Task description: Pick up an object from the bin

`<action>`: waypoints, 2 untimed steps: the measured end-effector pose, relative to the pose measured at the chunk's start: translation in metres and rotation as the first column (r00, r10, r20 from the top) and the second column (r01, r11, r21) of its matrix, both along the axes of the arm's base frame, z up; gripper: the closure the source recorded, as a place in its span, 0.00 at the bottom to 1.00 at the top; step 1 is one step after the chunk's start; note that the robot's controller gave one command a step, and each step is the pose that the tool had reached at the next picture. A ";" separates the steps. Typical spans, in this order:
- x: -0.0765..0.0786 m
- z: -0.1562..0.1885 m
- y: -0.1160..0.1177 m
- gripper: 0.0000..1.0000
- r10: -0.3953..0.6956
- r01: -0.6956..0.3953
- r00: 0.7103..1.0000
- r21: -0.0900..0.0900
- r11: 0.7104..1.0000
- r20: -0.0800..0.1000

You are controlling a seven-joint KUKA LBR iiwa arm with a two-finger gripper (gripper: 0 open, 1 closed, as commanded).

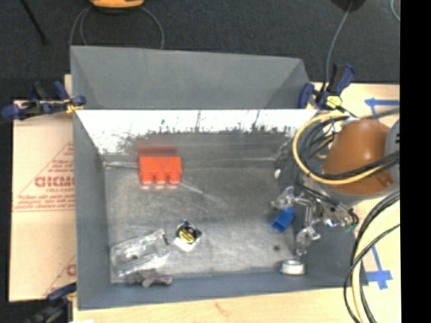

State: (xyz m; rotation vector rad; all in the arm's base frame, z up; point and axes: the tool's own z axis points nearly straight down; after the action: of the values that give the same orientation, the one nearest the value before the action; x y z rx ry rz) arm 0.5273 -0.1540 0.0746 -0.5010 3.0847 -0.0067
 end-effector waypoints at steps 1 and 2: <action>0.003 0.002 0.002 1.00 0.002 -0.002 1.000 -0.001 1.000 0.006; -0.001 0.115 -0.007 1.00 0.154 -0.155 0.988 -0.004 0.988 -0.007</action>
Offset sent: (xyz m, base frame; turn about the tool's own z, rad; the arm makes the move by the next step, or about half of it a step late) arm 0.0000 0.0000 0.0000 0.0000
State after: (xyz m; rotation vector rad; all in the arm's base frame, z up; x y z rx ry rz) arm 0.5266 -0.1611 0.1896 -0.7401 3.0430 -0.0098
